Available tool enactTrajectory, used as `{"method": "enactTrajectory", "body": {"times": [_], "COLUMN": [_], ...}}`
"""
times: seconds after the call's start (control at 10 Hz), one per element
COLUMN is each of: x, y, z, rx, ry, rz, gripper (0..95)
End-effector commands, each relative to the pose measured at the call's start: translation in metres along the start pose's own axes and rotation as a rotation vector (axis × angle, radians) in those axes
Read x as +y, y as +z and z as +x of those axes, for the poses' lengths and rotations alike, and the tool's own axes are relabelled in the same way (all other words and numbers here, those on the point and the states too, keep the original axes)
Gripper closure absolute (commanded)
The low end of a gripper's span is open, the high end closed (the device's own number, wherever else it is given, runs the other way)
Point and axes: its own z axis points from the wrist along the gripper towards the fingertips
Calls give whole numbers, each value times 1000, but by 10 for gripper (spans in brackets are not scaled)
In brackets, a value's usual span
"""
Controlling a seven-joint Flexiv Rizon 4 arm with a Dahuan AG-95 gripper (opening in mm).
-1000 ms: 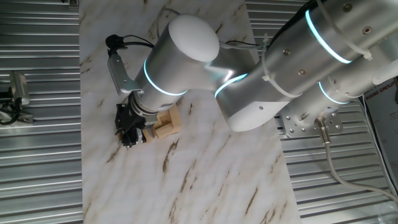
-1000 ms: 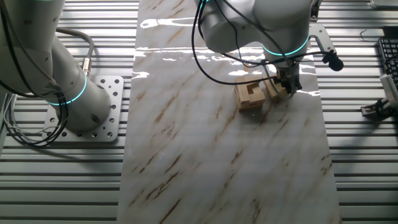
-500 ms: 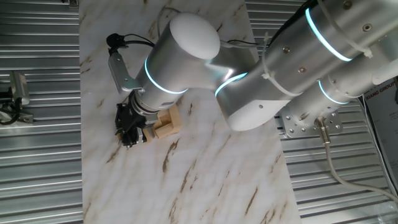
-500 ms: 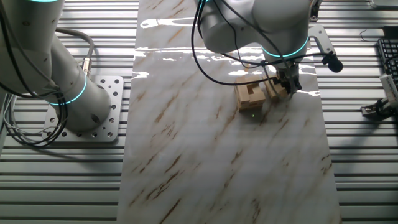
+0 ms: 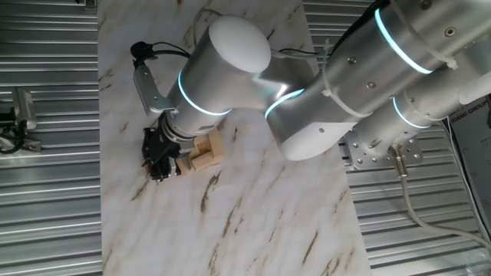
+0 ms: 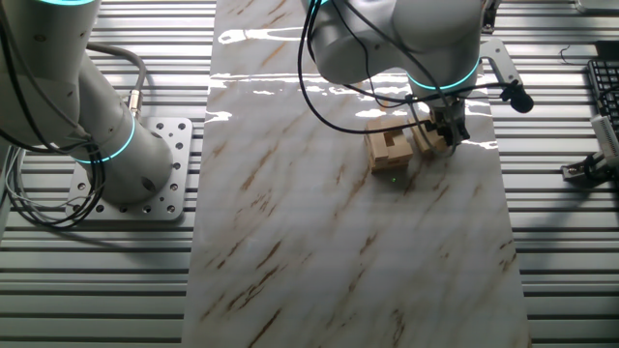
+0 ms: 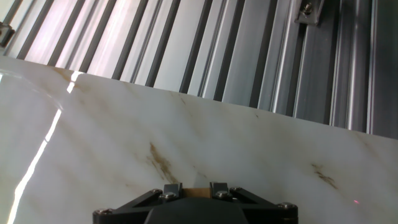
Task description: Play Jenga
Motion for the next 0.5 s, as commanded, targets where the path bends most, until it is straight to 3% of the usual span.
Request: {"method": "enactTrajectory", "body": {"times": [0.1, 0.5], "x": [0, 0], "y": [0, 0], "z": [0, 0], "rx": [1, 1], "ry": [0, -4], "rz": [2, 0], "gripper": [760, 760]}}
